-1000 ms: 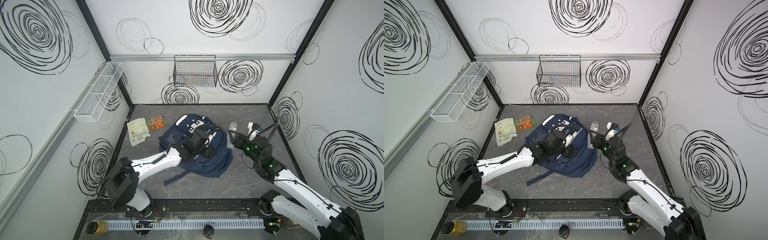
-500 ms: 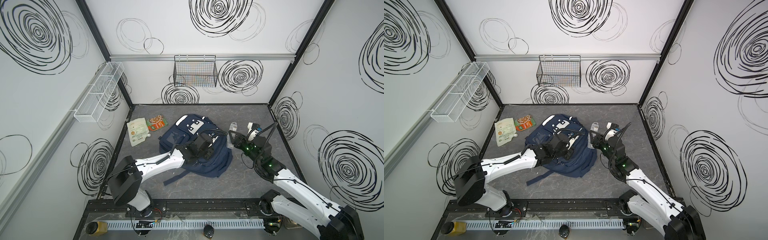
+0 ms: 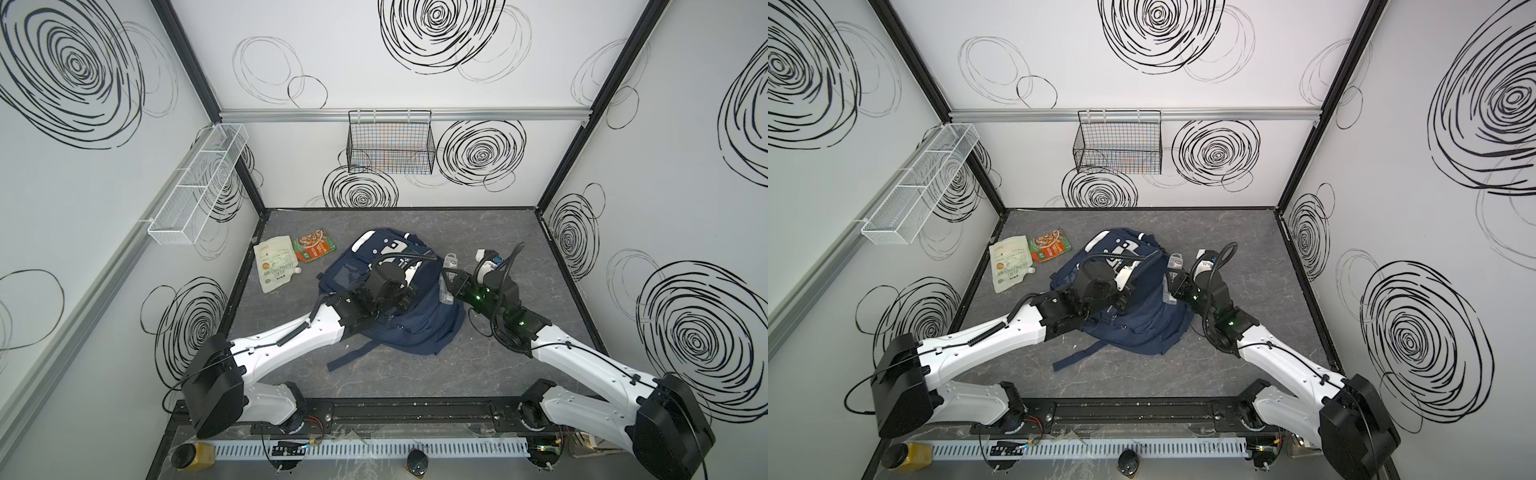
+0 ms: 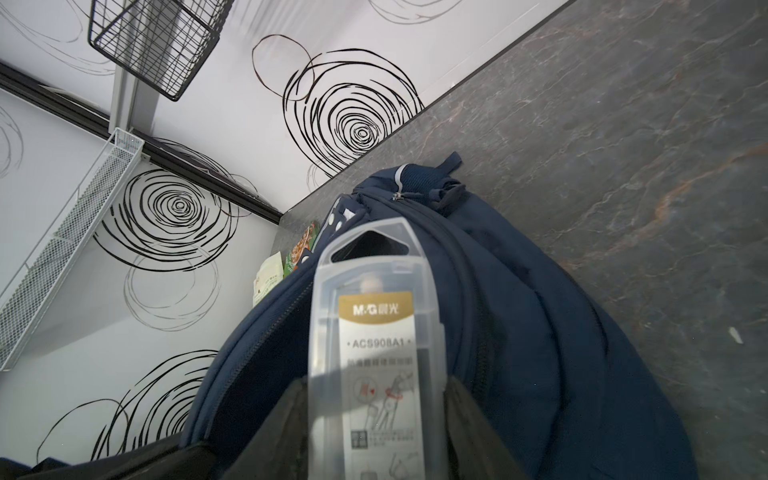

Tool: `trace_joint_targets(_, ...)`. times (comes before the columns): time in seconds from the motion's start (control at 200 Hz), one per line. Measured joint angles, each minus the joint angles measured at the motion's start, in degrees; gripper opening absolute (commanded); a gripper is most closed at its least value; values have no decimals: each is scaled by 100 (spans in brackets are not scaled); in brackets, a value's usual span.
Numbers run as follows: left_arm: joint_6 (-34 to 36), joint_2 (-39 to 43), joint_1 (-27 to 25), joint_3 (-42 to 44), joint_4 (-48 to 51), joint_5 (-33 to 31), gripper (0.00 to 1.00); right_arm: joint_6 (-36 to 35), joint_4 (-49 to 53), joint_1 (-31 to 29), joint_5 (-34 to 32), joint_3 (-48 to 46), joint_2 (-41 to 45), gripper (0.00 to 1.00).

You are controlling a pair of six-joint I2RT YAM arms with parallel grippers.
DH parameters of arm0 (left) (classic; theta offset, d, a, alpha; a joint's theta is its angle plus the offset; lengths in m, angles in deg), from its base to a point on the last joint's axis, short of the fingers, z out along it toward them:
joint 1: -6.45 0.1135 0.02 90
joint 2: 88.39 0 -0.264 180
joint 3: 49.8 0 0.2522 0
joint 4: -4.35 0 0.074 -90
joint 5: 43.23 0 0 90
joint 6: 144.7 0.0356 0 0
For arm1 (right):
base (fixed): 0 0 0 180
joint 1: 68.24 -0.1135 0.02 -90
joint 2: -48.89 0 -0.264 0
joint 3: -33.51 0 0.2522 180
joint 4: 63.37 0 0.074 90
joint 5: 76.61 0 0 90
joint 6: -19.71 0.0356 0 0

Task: Pack the student bag
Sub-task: 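Insert the pencil case into the open front pocket and release it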

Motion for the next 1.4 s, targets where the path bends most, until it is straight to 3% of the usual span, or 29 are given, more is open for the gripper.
trace_joint_targets(0.805,-192,125,63,136,-205,-17,0,297,-94,-474,-125,295,-518,19)
trace_joint_targets(1.026,-234,221,153,203,-245,4,0,632,-402,-514,-142,330,-1060,19)
trace_joint_targets(1.256,-391,249,153,238,-297,251,0,1480,-455,-566,-57,680,-1821,20)
trace_joint_targets(1.401,-446,258,153,289,-376,334,0,1934,-538,-632,-35,1051,-2328,34)
